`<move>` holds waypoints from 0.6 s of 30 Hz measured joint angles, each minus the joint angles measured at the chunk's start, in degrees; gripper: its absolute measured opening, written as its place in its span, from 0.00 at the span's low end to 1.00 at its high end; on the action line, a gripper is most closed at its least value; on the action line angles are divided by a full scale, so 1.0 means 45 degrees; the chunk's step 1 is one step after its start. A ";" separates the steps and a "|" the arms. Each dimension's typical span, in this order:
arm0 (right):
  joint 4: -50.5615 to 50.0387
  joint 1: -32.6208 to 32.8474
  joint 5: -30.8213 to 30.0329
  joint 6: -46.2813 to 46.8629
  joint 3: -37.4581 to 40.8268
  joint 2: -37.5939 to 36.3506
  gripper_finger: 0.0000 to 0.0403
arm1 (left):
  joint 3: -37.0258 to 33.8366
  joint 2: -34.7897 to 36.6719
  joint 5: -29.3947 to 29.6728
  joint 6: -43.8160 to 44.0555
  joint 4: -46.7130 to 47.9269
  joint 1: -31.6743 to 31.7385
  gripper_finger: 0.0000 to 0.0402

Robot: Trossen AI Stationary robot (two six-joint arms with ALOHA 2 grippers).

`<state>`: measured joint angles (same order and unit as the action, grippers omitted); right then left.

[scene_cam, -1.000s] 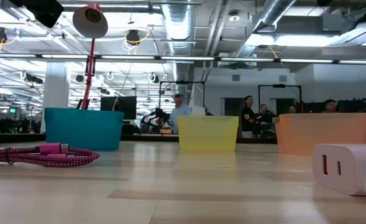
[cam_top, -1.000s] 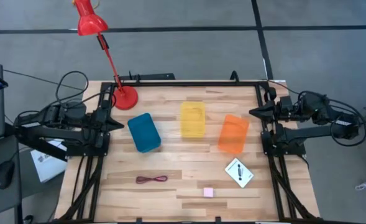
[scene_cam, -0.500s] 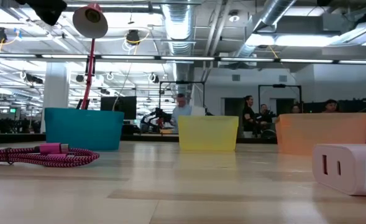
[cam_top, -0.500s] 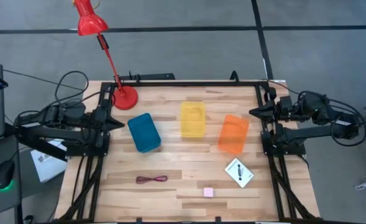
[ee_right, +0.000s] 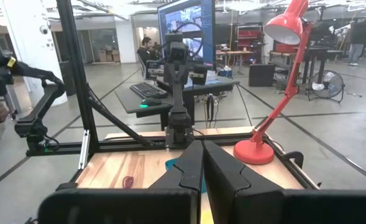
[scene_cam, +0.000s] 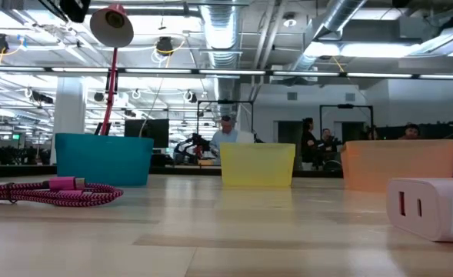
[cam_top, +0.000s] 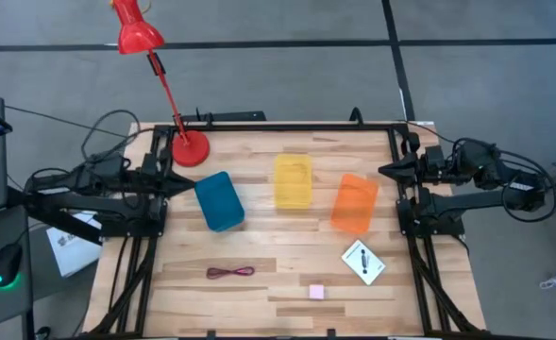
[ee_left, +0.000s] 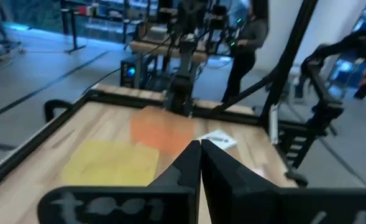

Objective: Pick and place items into bin
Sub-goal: Put the pink charger cable into the blue bin

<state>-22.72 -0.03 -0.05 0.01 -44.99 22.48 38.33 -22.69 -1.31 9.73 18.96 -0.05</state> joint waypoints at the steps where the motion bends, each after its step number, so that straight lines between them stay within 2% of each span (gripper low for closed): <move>1: -0.0004 0.0000 0.0001 0.0049 -0.0001 0.0004 0.02 | -0.0270 -0.0043 -0.0203 0.0078 -0.0597 0.0000 0.00; 7: 0.0098 0.0026 0.0005 0.1596 0.0096 0.0005 0.02 | -0.2155 -0.0333 -0.1369 0.0564 -0.3803 -0.0193 0.00; 11: 0.0477 0.0024 0.0005 0.1641 0.0096 0.0000 0.02 | -0.3088 -0.0592 -0.1366 0.0571 -0.5180 -0.0548 0.00; 14: 0.0704 0.0006 -0.0037 0.1579 0.0096 0.0000 0.02 | -0.3158 -0.0836 -0.0578 0.0574 -0.5177 -0.0593 0.00; 18: 0.1154 -0.0024 -0.0028 0.1573 0.0096 0.0043 0.02 | -0.3163 -0.1108 0.1135 0.0574 -0.5071 -0.0589 0.00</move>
<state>-17.53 -0.14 -0.18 7.09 -44.56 22.67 24.10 -27.67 3.80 12.32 -3.86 -2.71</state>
